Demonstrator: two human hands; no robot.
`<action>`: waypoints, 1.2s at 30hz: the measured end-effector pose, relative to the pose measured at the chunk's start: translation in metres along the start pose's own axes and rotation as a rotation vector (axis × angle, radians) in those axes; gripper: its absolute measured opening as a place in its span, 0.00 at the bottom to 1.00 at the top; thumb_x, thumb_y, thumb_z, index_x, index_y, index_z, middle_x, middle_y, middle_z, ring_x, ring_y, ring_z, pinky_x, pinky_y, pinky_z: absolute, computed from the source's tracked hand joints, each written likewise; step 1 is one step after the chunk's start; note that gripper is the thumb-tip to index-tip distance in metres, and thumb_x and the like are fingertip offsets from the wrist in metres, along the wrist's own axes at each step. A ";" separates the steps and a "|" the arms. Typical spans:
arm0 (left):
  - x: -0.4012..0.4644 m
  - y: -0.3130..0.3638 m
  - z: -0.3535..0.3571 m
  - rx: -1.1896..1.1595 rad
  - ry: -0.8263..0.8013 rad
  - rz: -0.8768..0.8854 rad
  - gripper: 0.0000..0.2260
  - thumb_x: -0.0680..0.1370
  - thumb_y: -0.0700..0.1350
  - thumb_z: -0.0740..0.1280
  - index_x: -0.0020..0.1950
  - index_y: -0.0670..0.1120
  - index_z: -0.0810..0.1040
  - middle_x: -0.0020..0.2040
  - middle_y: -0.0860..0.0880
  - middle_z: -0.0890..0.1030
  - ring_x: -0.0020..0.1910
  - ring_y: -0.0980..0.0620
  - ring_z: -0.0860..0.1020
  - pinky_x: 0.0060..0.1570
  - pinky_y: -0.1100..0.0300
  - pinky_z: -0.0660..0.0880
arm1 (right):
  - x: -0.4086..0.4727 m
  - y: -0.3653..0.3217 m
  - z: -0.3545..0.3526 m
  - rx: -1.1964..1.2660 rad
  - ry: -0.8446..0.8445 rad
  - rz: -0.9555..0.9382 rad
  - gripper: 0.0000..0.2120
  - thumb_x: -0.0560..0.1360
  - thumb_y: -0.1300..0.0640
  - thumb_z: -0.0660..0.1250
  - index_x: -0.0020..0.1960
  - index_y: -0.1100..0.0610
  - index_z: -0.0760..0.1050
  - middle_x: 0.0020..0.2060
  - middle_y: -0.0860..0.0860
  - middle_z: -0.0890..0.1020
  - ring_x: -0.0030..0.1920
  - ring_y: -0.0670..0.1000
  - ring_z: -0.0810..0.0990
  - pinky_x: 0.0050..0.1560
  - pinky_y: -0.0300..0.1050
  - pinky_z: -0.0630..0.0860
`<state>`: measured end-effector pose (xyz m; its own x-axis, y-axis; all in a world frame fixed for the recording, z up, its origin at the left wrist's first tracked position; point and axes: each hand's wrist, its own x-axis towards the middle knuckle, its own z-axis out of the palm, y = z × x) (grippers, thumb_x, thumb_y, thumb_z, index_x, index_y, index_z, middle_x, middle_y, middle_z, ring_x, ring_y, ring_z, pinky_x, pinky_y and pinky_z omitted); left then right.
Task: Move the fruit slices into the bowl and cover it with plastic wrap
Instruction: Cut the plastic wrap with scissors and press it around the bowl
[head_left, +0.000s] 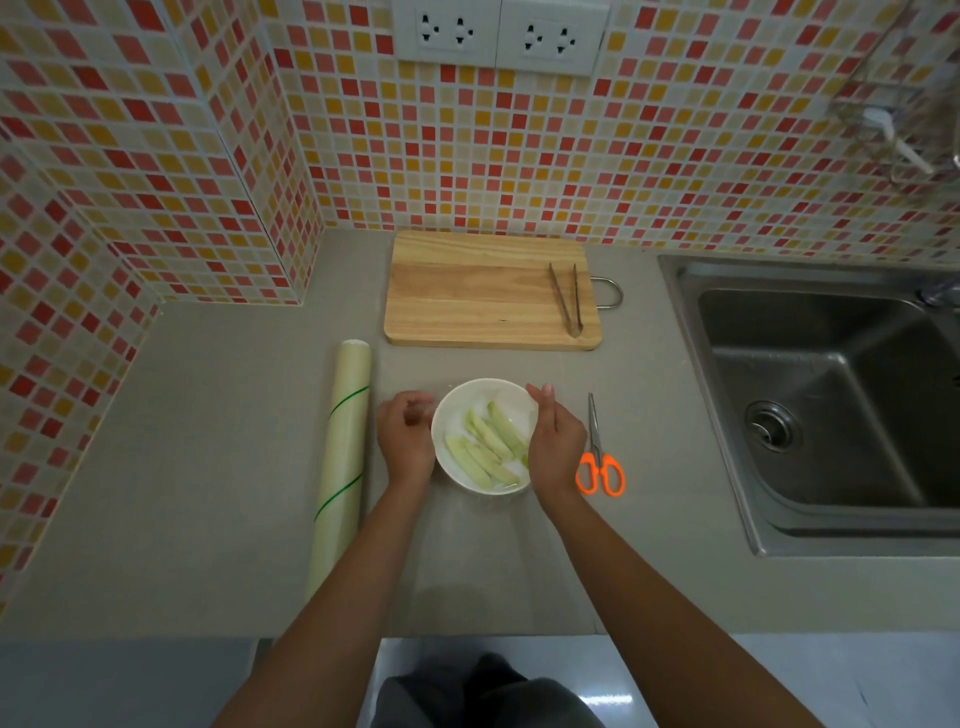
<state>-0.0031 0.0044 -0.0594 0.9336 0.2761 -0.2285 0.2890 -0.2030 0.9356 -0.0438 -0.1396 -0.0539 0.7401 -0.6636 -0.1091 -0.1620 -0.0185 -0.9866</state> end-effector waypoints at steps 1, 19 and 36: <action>-0.001 0.001 -0.001 0.017 -0.023 0.011 0.08 0.71 0.30 0.67 0.44 0.41 0.81 0.48 0.41 0.82 0.43 0.48 0.78 0.47 0.58 0.75 | 0.000 0.000 0.000 -0.005 -0.001 0.003 0.19 0.80 0.46 0.57 0.54 0.56 0.83 0.42 0.39 0.83 0.46 0.30 0.79 0.45 0.23 0.72; -0.012 0.013 -0.013 0.313 -0.116 0.101 0.27 0.83 0.58 0.49 0.48 0.40 0.80 0.50 0.43 0.81 0.54 0.43 0.77 0.52 0.54 0.71 | -0.007 -0.016 -0.003 0.081 -0.044 0.112 0.21 0.82 0.48 0.55 0.56 0.58 0.82 0.51 0.50 0.84 0.55 0.47 0.81 0.56 0.38 0.74; -0.022 0.003 0.004 -0.068 -0.146 0.120 0.14 0.83 0.45 0.59 0.64 0.44 0.79 0.60 0.50 0.81 0.60 0.55 0.77 0.59 0.68 0.70 | -0.011 -0.018 -0.011 0.166 0.060 0.252 0.12 0.77 0.62 0.63 0.45 0.73 0.77 0.36 0.65 0.77 0.40 0.53 0.74 0.43 0.47 0.72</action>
<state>-0.0215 -0.0057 -0.0522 0.9826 0.1140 -0.1465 0.1637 -0.1607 0.9733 -0.0567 -0.1401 -0.0338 0.6491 -0.6752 -0.3504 -0.2230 0.2716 -0.9362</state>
